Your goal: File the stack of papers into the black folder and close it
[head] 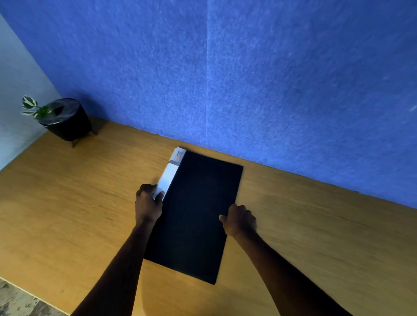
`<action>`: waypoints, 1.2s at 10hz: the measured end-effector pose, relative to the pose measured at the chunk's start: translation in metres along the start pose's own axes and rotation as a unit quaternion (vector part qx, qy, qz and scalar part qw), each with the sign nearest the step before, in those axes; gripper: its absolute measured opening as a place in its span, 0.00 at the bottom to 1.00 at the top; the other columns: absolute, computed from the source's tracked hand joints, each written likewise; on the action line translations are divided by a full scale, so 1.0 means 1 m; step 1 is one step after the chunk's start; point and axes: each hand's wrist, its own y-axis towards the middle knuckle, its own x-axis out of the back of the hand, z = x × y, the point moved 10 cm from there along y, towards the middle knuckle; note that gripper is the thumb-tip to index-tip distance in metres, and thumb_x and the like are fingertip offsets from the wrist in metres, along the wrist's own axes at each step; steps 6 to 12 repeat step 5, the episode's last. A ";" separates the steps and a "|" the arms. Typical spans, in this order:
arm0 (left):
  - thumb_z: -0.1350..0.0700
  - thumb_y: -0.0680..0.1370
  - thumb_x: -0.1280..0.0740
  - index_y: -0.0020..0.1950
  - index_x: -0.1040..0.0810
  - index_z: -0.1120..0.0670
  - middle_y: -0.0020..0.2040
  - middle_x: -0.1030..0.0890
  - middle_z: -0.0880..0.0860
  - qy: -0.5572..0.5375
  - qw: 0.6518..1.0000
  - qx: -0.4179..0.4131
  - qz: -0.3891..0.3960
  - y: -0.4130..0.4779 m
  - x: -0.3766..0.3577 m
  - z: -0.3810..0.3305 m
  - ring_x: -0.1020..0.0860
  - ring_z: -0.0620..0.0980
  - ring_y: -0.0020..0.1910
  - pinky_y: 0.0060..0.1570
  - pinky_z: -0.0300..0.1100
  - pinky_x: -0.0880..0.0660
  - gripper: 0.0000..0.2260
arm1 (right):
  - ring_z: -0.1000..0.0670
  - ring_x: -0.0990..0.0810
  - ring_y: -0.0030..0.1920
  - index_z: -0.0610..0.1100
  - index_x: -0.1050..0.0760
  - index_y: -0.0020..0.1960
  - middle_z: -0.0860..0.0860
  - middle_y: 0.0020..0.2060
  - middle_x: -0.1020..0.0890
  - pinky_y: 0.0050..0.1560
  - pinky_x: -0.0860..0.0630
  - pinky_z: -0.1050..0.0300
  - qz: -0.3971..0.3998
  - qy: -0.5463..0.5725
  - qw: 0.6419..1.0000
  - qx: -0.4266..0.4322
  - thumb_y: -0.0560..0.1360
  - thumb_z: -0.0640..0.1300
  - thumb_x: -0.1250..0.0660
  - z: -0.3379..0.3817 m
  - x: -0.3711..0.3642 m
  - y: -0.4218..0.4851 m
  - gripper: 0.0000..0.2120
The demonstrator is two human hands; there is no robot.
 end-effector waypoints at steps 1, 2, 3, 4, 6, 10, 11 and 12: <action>0.61 0.76 0.29 0.57 0.20 0.66 0.55 0.19 0.64 0.008 1.000 0.012 0.008 0.004 0.002 0.000 0.21 0.62 0.56 0.57 0.55 0.23 0.12 | 0.43 0.21 0.60 0.43 0.28 0.63 0.44 0.61 0.21 0.54 0.25 0.50 0.013 -0.011 1.000 0.009 0.80 0.58 0.39 -0.002 -0.004 0.001 0.21; 0.60 0.75 0.29 0.42 0.20 0.64 0.43 0.19 0.65 0.036 0.999 -0.002 0.030 0.008 0.002 -0.004 0.21 0.63 0.45 0.48 0.51 0.24 0.07 | 0.42 0.22 0.61 0.43 0.28 0.63 0.43 0.61 0.22 0.56 0.25 0.49 0.029 0.007 1.000 0.010 0.79 0.60 0.39 -0.009 -0.006 -0.002 0.23; 0.58 0.76 0.29 0.43 0.21 0.64 0.46 0.19 0.67 0.071 0.996 0.013 0.048 0.011 0.007 -0.003 0.21 0.65 0.48 0.47 0.51 0.25 0.09 | 0.41 0.21 0.58 0.41 0.26 0.60 0.42 0.58 0.20 0.54 0.24 0.49 0.006 0.054 0.998 0.029 0.79 0.59 0.38 -0.024 0.007 -0.010 0.22; 0.58 0.77 0.31 0.62 0.23 0.65 0.60 0.22 0.65 0.080 0.997 0.013 0.003 -0.005 0.016 -0.018 0.23 0.64 0.59 0.57 0.54 0.24 0.16 | 0.43 0.20 0.56 0.41 0.24 0.59 0.43 0.57 0.19 0.53 0.22 0.49 -0.047 0.079 0.994 0.059 0.80 0.56 0.39 -0.042 0.027 -0.021 0.19; 0.60 0.79 0.34 0.64 0.24 0.64 0.61 0.21 0.64 0.043 0.995 -0.086 -0.020 -0.045 0.000 -0.067 0.23 0.66 0.59 0.58 0.57 0.24 0.15 | 0.43 0.22 0.61 0.40 0.27 0.66 0.43 0.62 0.21 0.58 0.24 0.50 -0.154 0.079 0.980 0.095 0.81 0.52 0.41 -0.080 0.059 -0.042 0.20; 0.60 0.79 0.34 0.64 0.24 0.64 0.61 0.21 0.64 0.043 0.995 -0.086 -0.020 -0.045 0.000 -0.067 0.23 0.66 0.59 0.58 0.57 0.24 0.15 | 0.43 0.22 0.61 0.40 0.27 0.66 0.43 0.62 0.21 0.58 0.24 0.50 -0.154 0.079 0.980 0.095 0.81 0.52 0.41 -0.080 0.059 -0.042 0.20; 0.60 0.79 0.34 0.64 0.24 0.64 0.61 0.21 0.64 0.043 0.995 -0.086 -0.020 -0.045 0.000 -0.067 0.23 0.66 0.59 0.58 0.57 0.24 0.15 | 0.43 0.22 0.61 0.40 0.27 0.66 0.43 0.62 0.21 0.58 0.24 0.50 -0.154 0.079 0.980 0.095 0.81 0.52 0.41 -0.080 0.059 -0.042 0.20; 0.60 0.79 0.34 0.64 0.24 0.64 0.61 0.21 0.64 0.043 0.995 -0.086 -0.020 -0.045 0.000 -0.067 0.23 0.66 0.59 0.58 0.57 0.24 0.15 | 0.43 0.22 0.61 0.40 0.27 0.66 0.43 0.62 0.21 0.58 0.24 0.50 -0.154 0.079 0.980 0.095 0.81 0.52 0.41 -0.080 0.059 -0.042 0.20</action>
